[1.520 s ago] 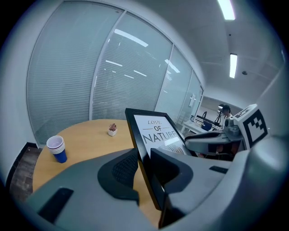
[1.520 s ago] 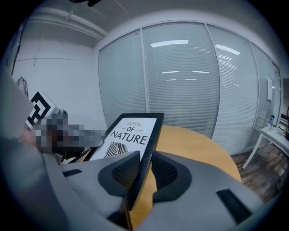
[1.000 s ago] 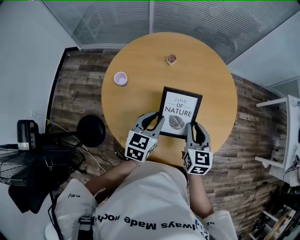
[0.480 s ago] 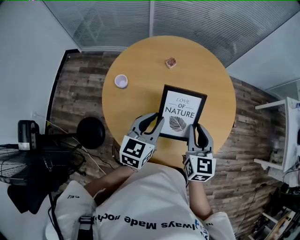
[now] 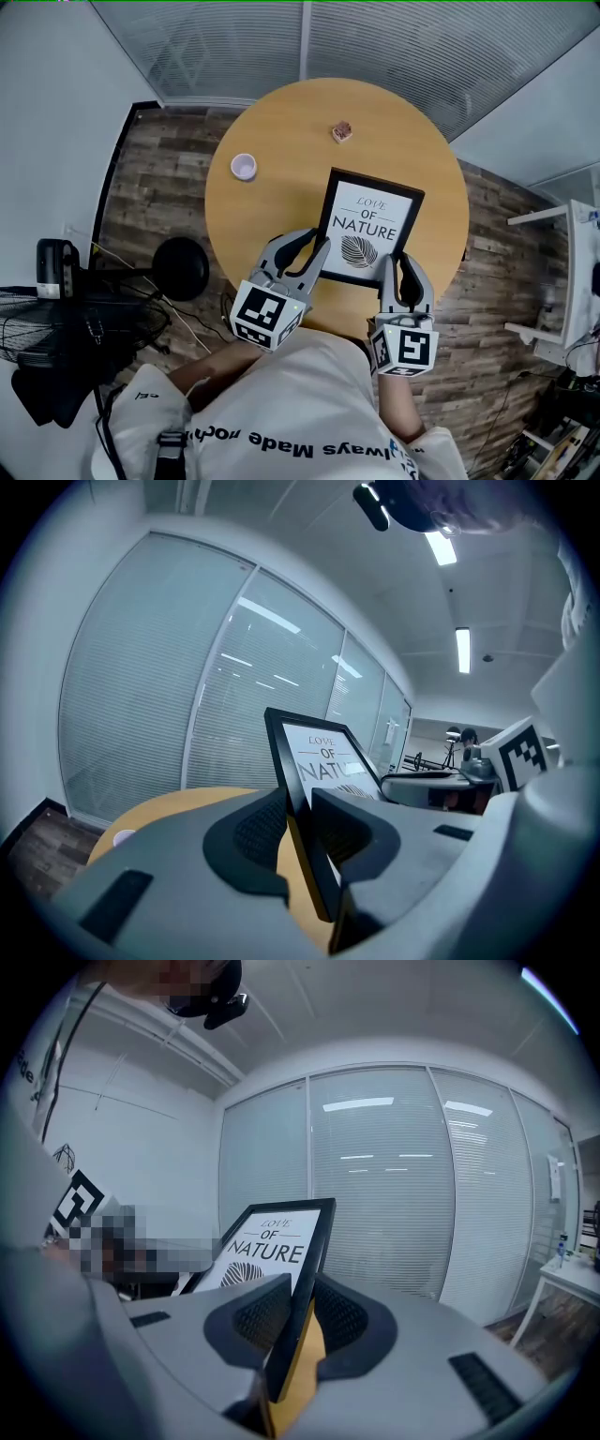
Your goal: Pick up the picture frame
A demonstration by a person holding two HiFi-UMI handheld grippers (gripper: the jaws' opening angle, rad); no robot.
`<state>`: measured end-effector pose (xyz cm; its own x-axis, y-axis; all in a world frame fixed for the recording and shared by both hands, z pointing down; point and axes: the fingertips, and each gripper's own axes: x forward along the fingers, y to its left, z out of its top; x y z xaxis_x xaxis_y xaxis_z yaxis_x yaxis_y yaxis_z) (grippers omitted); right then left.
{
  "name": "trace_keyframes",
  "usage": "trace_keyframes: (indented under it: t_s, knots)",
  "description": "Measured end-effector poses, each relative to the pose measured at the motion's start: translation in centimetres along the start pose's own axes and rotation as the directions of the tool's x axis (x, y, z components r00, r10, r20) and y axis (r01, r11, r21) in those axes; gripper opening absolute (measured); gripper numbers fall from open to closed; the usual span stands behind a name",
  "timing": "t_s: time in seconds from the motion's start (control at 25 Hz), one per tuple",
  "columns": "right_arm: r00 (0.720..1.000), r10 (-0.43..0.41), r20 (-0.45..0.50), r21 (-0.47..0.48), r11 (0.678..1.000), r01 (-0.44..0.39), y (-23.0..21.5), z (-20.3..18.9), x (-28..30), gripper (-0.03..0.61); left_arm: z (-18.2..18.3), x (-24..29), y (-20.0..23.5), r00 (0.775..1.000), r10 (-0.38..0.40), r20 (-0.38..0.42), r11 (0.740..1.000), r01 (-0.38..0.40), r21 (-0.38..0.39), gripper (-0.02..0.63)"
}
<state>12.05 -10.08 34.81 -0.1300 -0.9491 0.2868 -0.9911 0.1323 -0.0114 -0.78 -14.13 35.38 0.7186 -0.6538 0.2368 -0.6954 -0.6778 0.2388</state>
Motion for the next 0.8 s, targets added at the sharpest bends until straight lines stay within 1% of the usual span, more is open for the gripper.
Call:
trace_keyframes:
  t_s: [0.32,0.52,0.8]
  knots:
    - [0.999,0.007,0.046,-0.009,1.000,-0.007,0.4,2.2,-1.1,0.094,2.3,-1.2,-0.8,0.999,-0.012,0.050,1.000,0.011,0.020,0.098]
    - [0.997,0.003,0.073,0.002,1.000,-0.003,0.6,3.3,-1.8,0.094,3.7,-2.0,-1.4,0.996,-0.024,0.088,0.999,0.022,0.030,0.097]
    - [0.994,-0.008,0.112,0.001,1.000,0.008,0.6,4.9,-2.9,0.092,5.1,-2.6,-2.1,0.992,-0.039,0.116,0.998,0.034,0.043,0.097]
